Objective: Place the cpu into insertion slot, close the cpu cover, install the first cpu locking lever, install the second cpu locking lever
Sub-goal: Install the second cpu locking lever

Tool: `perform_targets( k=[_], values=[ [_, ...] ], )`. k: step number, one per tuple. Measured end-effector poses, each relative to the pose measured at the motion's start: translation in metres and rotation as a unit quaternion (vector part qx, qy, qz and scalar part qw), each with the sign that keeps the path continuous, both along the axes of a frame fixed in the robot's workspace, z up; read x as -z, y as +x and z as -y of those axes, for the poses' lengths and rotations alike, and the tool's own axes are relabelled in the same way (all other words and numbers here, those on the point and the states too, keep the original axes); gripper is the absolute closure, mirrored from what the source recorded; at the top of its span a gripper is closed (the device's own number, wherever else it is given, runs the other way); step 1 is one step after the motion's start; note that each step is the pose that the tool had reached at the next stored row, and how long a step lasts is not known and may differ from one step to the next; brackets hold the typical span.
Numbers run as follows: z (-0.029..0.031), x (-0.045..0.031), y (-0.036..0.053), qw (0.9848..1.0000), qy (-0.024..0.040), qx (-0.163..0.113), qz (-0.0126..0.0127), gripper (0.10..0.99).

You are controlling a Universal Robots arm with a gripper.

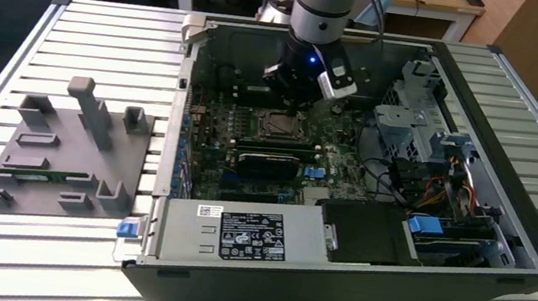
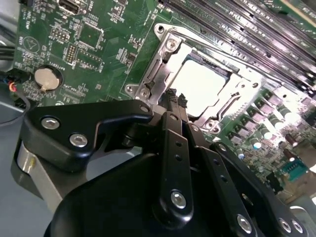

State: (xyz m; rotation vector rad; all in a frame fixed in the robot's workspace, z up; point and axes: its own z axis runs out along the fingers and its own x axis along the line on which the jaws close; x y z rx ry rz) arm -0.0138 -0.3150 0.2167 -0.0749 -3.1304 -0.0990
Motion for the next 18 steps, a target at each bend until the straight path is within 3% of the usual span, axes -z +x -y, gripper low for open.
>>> perform_targets(
  k=[5, 10, 18],
  values=[
    [0.0, -0.0136, 0.0, 1.0, 0.0, 0.0, 0.0, 0.98],
    [0.0016, -0.0154, 0.0, 1.0, 0.0, 0.0, 0.0, 0.98],
    [0.0172, -0.0154, -0.0001, 1.0, -0.0001, 0.0, -0.0001, 0.98]
  ],
)
